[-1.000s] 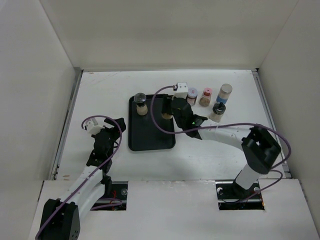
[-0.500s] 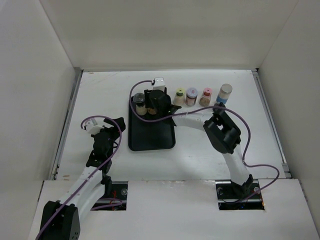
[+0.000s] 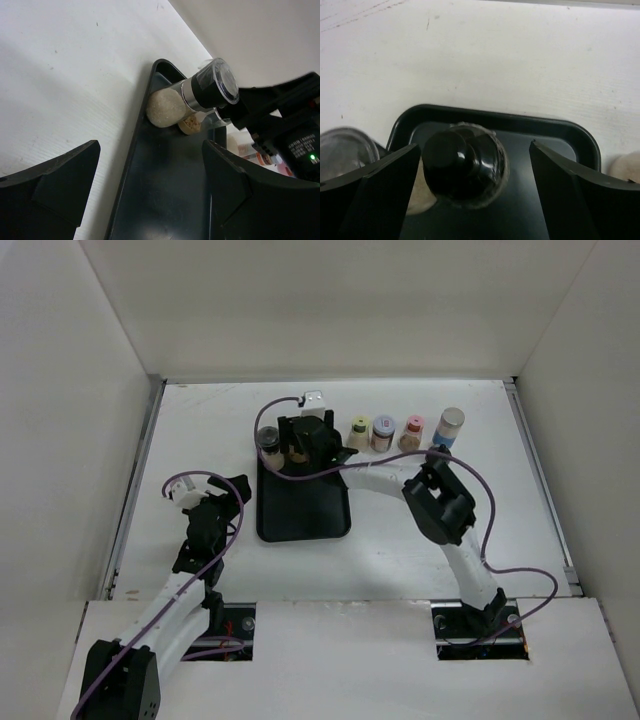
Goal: Organize the condiment bottles
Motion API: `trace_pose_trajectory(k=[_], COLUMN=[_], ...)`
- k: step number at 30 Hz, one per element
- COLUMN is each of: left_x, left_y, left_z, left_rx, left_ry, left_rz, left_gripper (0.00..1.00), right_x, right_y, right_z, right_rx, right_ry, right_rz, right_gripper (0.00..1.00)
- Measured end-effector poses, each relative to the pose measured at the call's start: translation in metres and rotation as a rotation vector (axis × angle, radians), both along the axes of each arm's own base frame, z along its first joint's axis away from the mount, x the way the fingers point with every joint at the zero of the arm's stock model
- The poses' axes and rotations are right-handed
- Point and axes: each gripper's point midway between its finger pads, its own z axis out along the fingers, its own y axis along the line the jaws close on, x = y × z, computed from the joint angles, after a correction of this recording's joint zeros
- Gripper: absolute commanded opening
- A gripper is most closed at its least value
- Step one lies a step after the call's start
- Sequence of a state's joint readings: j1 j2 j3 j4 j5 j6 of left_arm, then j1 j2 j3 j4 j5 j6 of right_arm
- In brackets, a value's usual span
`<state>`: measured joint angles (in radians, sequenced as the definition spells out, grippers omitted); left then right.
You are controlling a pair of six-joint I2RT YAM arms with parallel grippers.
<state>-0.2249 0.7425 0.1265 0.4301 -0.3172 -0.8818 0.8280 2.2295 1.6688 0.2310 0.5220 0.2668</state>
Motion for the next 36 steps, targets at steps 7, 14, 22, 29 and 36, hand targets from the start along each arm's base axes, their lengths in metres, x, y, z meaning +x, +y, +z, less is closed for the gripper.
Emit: trace_pose_trajectory(k=[7,14,22,29,36], left_x=[0.000,0.000,-0.001,-0.001,0.000], left_y=[-0.001,-0.002,-0.005,-0.007,-0.009], left_z=[-0.003,-0.001,0.000,-0.005,-0.008], left_rx=[0.005,0.003,0.002,0.006,0.008], left_ry=[0.011,0.002,0.000,0.016,0.025], left_rz=[-0.003,-0.009,-0.018,-0.024,-0.032], left_gripper=[0.83,0.83,0.83,0.83,0.83], right_x=[-0.052,-0.093,-0.102,-0.114,-0.104], right_y=[-0.054,-0.159,-0.290,-0.349,-0.366], right_z=[0.047,0.124,0.080,0.035,0.001], right_rx=[0.027,0.177,0.132,0.043,0.014], right_ry=[-0.009,-0.147,-0.100,-0.002,0.087], right_rz=[0.011,-0.102,-0.415,-0.597,-0.651], right_gripper=[0.92,0.45,0.85,0.99,0.97])
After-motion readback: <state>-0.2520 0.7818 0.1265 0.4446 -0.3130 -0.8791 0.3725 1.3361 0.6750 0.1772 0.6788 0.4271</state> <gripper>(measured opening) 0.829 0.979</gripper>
